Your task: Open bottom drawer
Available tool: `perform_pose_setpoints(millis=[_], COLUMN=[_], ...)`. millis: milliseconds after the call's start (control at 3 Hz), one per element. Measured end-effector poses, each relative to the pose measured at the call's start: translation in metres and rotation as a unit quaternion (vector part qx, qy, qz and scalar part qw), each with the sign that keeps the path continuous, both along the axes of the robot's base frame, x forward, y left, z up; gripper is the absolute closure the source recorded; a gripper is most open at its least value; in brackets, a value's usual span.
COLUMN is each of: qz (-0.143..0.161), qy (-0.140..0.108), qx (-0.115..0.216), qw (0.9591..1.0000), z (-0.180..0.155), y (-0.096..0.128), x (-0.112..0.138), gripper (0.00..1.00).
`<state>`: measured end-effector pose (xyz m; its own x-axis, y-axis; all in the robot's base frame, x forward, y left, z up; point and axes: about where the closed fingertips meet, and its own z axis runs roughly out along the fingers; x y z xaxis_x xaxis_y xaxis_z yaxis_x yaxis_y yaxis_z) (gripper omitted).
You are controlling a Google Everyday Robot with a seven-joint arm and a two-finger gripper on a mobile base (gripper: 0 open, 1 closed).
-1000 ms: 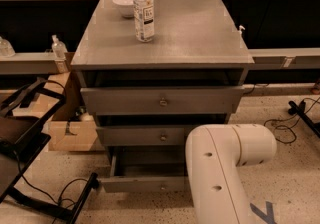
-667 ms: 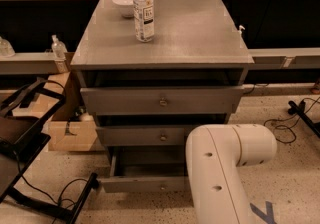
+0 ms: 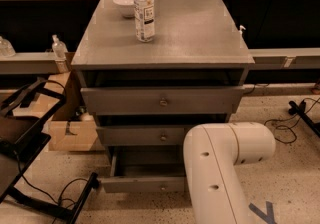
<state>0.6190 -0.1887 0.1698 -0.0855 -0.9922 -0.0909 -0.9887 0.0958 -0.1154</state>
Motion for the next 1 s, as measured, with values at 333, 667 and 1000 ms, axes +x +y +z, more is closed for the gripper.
perform_pose_setpoints(millis=[333,667,1000], qz=[-0.001,-0.001,-0.001], qy=[0.001,0.001,0.001], qx=[0.0,0.0,0.0], qw=[1.0,1.0,1.0], z=[0.0005,0.0022,0.0025], y=[-0.0001,-0.0001,0.0], x=[0.0017,0.003,0.0043], gripper=[1.0,1.0,1.0])
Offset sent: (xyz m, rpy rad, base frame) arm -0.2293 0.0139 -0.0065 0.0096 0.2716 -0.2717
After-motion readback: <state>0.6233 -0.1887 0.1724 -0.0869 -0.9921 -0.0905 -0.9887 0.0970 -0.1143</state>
